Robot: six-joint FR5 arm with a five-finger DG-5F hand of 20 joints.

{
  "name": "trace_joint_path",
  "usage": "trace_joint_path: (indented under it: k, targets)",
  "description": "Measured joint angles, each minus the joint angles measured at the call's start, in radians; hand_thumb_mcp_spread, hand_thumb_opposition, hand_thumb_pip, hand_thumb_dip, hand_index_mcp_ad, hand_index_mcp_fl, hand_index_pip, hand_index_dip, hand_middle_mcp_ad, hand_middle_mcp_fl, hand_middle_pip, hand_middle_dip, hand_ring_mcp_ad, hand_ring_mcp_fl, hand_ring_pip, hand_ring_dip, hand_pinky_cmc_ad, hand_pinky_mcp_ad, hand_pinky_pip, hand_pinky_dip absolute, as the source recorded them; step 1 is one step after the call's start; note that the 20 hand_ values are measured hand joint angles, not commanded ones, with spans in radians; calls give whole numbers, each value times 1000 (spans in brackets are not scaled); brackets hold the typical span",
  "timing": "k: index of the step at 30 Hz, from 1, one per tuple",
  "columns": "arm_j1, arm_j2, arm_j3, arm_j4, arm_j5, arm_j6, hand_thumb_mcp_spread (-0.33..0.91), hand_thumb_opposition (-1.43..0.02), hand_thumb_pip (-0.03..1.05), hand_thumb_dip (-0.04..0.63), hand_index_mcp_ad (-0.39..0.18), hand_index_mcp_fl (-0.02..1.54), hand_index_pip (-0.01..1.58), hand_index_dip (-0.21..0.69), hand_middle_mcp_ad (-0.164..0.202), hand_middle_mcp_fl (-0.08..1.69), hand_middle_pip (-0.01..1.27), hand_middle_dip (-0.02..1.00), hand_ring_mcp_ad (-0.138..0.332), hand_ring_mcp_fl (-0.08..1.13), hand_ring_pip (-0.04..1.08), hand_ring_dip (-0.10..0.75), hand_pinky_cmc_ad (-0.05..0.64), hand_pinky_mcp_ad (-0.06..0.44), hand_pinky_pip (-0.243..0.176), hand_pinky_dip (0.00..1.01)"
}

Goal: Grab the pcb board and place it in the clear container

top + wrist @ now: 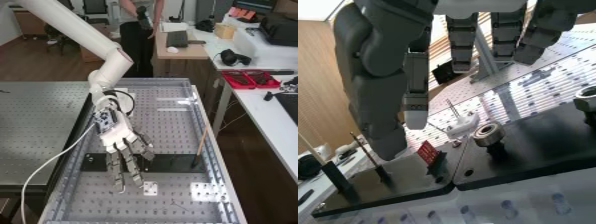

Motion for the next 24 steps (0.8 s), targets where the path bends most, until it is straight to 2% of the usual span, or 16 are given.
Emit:
trace_joint_path:
  k: [4, 10, 24]
  targets:
    - [0, -18, 19, -61, 7, 65, 632, -834, 354, 269, -190, 321, 1114, 426, 93, 56, 152, 164, 251, 33, 82, 24, 262, 202, -77, 194]
    - [-4, -34, 36, -99, 12, 107, 632, -834, 354, 269, -188, 321, 1114, 421, 93, 56, 152, 164, 248, 30, 80, 21, 262, 199, -77, 192]
    - [-13, -48, 61, -85, 15, 75, 632, -834, 354, 269, -188, 321, 1114, 421, 94, 59, 152, 164, 248, 30, 80, 21, 262, 199, -75, 195]
